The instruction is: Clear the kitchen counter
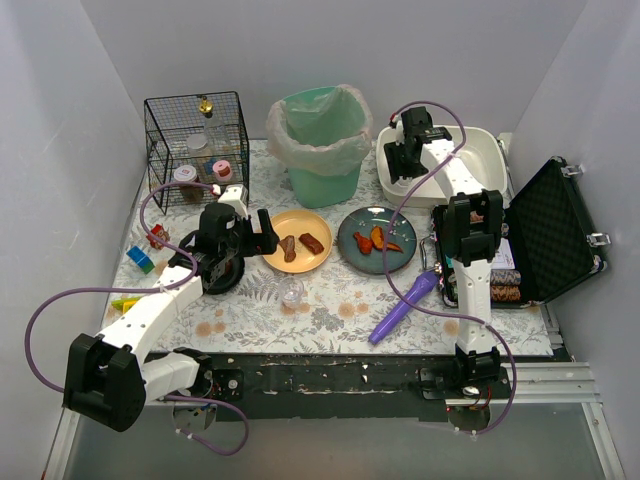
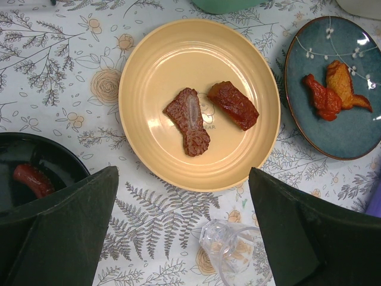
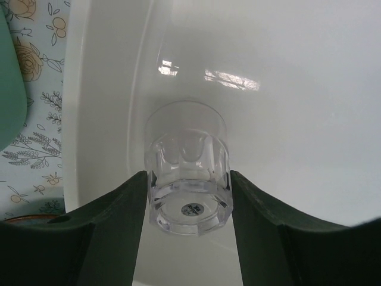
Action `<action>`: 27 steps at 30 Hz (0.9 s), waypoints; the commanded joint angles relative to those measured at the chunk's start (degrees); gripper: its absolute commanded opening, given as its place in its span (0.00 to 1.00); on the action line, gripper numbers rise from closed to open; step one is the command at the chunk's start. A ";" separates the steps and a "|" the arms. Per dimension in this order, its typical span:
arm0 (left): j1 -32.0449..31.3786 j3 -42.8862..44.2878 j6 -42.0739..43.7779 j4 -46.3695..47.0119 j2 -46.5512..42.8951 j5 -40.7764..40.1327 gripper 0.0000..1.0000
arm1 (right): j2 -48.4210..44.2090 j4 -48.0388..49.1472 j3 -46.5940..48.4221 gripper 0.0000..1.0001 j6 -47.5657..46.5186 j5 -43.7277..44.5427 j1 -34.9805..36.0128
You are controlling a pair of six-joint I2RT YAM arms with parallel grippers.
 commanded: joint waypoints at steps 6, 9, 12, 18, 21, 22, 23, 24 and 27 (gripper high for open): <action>-0.23 -0.22 1.02 1.06 -0.88 -0.31 0.92 | 1.48 3.05 1.74 0.71 0.72 -2.76 0.41; -0.14 -0.23 1.02 1.06 -0.88 -0.40 0.92 | 1.13 3.75 1.74 0.73 0.89 -2.76 0.41; -0.23 -0.22 1.02 1.06 -0.88 -0.48 0.92 | 0.08 4.89 1.47 0.74 1.42 -2.76 0.41; -0.23 -0.49 0.85 0.97 -2.10 -0.14 0.92 | -6.24 9.10 -2.03 0.76 2.57 0.22 0.41; -0.23 -0.93 0.67 0.54 -4.03 0.75 0.92 | -10.90 11.04 -4.58 0.77 4.50 1.63 0.41; -0.23 -0.75 0.58 -0.25 -4.74 0.49 0.92 | -12.48 11.31 -5.20 0.77 4.76 2.24 0.23; -0.23 -0.40 0.32 -1.48 -5.79 -0.21 0.92 | -14.06 11.40 -5.90 0.77 5.11 2.95 0.41; -0.23 -0.14 0.23 -2.62 -6.76 -0.39 0.92 | -15.73 11.40 -6.61 0.77 5.55 3.13 0.41; -0.23 1.09 -0.82 -7.27 -9.13 -0.23 0.92 | -20.83 11.66 -10.12 0.77 7.13 2.34 0.41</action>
